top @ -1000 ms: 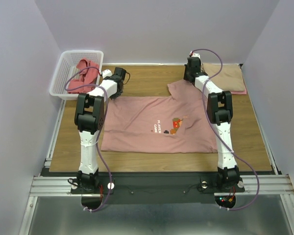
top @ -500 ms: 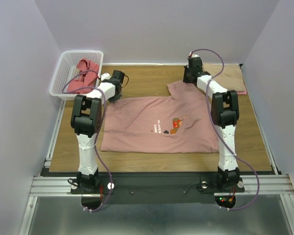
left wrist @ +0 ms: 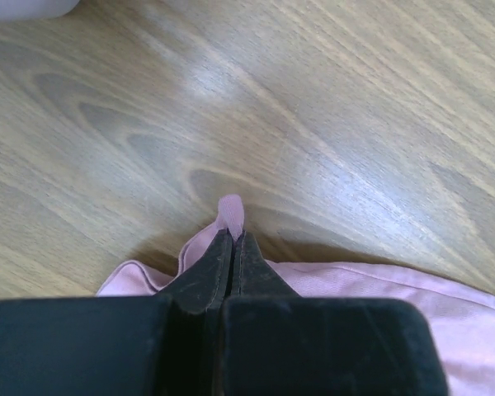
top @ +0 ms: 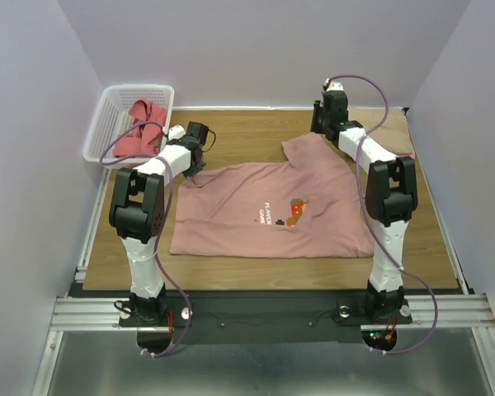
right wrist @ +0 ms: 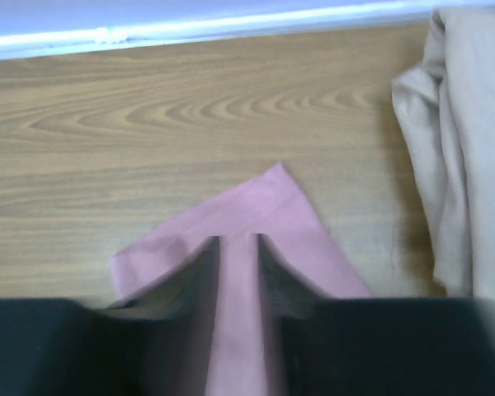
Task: Fold and stack the t-shirts
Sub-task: Fold the tshirt
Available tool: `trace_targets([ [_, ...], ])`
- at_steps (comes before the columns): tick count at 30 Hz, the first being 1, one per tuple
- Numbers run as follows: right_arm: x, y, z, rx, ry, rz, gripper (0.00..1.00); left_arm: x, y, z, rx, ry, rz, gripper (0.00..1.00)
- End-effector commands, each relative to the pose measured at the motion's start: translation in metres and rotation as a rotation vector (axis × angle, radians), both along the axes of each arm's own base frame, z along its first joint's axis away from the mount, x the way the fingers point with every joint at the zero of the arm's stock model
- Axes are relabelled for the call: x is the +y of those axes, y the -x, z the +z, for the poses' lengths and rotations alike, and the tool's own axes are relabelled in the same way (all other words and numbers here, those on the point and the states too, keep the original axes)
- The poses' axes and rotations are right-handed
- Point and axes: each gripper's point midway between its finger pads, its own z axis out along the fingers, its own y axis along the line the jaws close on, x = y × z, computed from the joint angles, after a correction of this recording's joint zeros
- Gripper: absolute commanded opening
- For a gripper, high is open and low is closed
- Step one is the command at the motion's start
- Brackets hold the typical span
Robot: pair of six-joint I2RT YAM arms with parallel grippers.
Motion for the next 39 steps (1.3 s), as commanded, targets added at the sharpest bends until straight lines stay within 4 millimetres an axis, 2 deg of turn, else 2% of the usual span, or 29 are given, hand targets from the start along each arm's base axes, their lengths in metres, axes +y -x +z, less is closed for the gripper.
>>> trace_targets([
  [1,0.005,-0.034,-0.006,-0.056,0.007,-0.009,0.48,-0.001,-0.009,0.018,-0.045,-0.003,0.009,0.0],
  [2,0.003,-0.039,-0.014,-0.053,0.017,-0.023,0.61,-0.001,-0.01,0.018,-0.045,-0.002,0.007,0.0],
  [3,-0.002,-0.045,-0.016,-0.059,0.035,-0.05,0.66,-0.002,-0.011,0.017,-0.045,-0.003,0.006,0.0],
  [5,-0.003,-0.061,-0.027,-0.067,0.067,-0.046,0.69,-0.002,-0.013,0.017,-0.048,-0.006,0.005,0.0],
  [9,-0.004,-0.08,-0.045,-0.069,0.1,-0.062,0.66,-0.004,-0.019,0.017,-0.051,-0.005,0.0,0.0],
  [13,-0.004,-0.085,-0.061,-0.057,0.116,-0.054,0.63,-0.004,-0.021,0.011,-0.041,-0.01,-0.003,0.0],
  [17,-0.006,-0.076,-0.081,-0.01,0.113,-0.061,0.51,-0.003,-0.019,0.005,-0.027,-0.016,-0.005,0.0],
  [18,-0.005,-0.073,-0.084,-0.001,0.11,-0.06,0.42,-0.003,-0.018,0.003,-0.024,-0.017,-0.005,0.0],
  [19,-0.006,-0.069,-0.09,0.014,0.109,-0.062,0.38,-0.003,-0.018,0.003,-0.024,-0.017,-0.005,0.0],
  [24,-0.007,-0.066,-0.094,0.025,0.099,-0.076,0.16,-0.003,-0.017,0.004,-0.025,-0.018,-0.006,0.0],
  [27,-0.007,-0.066,-0.086,0.014,0.094,-0.081,0.01,-0.002,-0.015,0.006,-0.027,-0.017,-0.006,0.0],
  [29,-0.007,-0.066,-0.078,0.003,0.093,-0.08,0.0,-0.002,-0.014,0.007,-0.026,-0.017,-0.008,0.0],
  [33,-0.01,-0.064,-0.044,-0.041,0.097,-0.083,0.01,-0.004,-0.012,0.016,-0.04,-0.005,-0.017,0.0],
  [35,-0.009,-0.054,-0.019,-0.064,0.087,-0.071,0.01,-0.005,-0.008,0.016,-0.037,-0.005,-0.022,0.0],
  [36,-0.009,-0.05,-0.014,-0.065,0.081,-0.063,0.0,-0.006,-0.007,0.022,-0.05,-0.001,-0.024,0.0],
  [37,-0.008,-0.039,0.002,-0.077,0.072,-0.055,0.0,-0.006,-0.005,0.024,-0.055,-0.003,-0.025,0.0],
  [39,-0.008,-0.025,0.008,-0.077,0.049,-0.057,0.0,-0.007,0.001,0.026,-0.065,0.004,-0.03,0.0],
])
